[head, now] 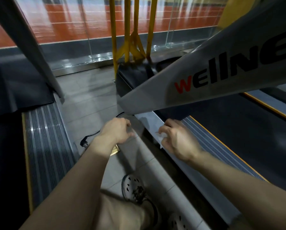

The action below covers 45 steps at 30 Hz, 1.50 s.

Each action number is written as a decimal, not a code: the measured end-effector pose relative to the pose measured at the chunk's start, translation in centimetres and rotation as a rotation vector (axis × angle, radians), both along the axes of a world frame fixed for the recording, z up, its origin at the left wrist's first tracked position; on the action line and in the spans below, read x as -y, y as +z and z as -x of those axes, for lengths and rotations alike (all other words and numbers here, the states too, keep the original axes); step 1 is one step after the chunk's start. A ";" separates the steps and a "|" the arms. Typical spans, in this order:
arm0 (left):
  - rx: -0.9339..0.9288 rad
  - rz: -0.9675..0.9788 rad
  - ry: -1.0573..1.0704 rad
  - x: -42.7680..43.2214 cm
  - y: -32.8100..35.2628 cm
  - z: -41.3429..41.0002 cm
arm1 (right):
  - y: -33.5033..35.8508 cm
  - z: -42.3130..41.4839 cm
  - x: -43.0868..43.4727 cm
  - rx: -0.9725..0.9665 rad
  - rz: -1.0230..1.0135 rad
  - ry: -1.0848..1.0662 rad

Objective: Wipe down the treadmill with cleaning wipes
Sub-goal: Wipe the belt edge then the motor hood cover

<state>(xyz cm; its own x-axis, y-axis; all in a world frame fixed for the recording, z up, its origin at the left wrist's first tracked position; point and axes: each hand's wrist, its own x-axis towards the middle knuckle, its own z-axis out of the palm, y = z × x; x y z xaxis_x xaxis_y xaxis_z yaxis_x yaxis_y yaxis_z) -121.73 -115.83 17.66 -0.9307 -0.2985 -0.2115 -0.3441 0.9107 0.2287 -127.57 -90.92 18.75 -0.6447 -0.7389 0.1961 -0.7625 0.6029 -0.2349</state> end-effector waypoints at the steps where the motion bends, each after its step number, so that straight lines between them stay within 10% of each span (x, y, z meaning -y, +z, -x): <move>1: -0.009 -0.008 0.015 0.2 0.3 0.1 | -0.1 0.2 0.2 0.015 0.016 -0.026; 20: -0.061 0.002 0.076 1.8 0.4 3.3 | -1.6 -0.1 5.7 0.106 0.266 -0.283; 29: -0.247 0.023 0.195 5.6 -3.9 3.7 | -5.2 4.5 16.2 0.215 0.077 -0.110; 45: -0.023 -0.146 0.486 4.8 -5.2 3.4 | -0.8 11.0 25.8 0.373 0.165 -0.290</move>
<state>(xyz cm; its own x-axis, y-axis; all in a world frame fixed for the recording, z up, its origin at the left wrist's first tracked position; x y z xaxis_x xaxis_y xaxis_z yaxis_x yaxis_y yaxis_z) -125.08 -120.62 12.43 -0.6968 -0.6668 -0.2643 -0.7131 0.6047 0.3547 -138.61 -116.73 17.97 -0.8674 -0.4974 0.0126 -0.4149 0.7092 -0.5700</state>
